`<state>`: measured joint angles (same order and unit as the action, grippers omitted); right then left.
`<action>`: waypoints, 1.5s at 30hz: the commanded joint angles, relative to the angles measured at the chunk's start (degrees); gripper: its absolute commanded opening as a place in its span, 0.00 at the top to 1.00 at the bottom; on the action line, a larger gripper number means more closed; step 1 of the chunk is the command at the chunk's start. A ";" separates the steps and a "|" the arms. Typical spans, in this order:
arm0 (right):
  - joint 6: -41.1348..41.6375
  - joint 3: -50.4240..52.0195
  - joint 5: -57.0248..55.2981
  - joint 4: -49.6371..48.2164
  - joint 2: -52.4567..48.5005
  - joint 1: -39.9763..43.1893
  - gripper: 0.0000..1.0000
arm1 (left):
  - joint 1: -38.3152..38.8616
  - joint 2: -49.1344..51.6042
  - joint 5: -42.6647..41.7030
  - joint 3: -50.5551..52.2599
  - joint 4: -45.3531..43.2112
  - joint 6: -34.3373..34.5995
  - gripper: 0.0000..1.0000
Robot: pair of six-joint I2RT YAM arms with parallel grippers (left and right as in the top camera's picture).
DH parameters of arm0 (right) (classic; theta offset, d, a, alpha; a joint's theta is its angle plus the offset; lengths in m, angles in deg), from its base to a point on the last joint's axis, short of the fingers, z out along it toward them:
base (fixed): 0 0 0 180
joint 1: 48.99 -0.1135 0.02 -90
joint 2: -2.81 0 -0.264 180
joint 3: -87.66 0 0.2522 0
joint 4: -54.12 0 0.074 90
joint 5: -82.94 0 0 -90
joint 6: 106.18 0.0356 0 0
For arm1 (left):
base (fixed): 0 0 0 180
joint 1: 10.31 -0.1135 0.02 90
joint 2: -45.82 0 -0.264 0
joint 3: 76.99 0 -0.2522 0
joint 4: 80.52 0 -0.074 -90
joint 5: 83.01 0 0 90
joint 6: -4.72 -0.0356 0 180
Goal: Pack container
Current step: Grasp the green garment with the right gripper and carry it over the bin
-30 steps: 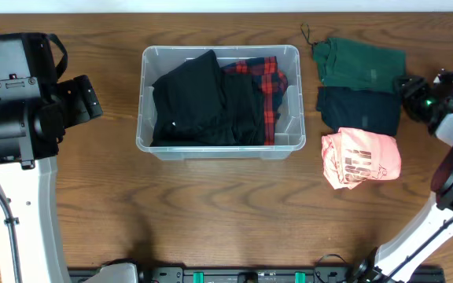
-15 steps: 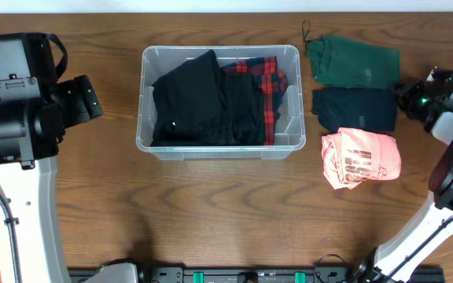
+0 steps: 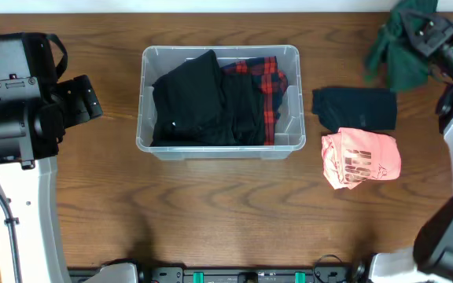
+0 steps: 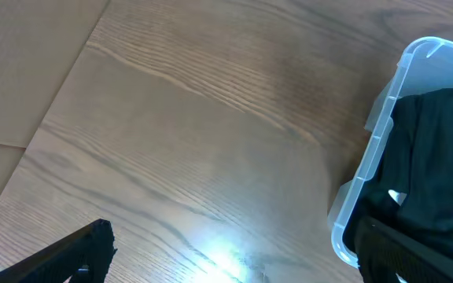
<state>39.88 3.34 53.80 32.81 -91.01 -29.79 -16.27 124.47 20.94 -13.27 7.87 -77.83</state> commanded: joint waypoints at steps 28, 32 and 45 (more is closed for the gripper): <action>-1.75 -0.61 -16.46 -5.05 1.66 -46.34 0.99 | -0.24 0.00 0.90 -0.37 0.15 -0.35 0.02; -5.66 -0.61 -21.92 -4.81 1.66 -47.78 0.99 | -0.24 0.00 0.90 -0.35 0.15 -0.35 0.02; -13.84 -0.61 -36.89 -7.91 -9.49 -57.35 0.99 | -0.24 0.00 0.90 -0.37 0.15 -0.35 0.02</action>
<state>28.82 3.36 20.65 26.56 -97.28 -86.20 -16.27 124.47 20.94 -13.27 7.87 -77.83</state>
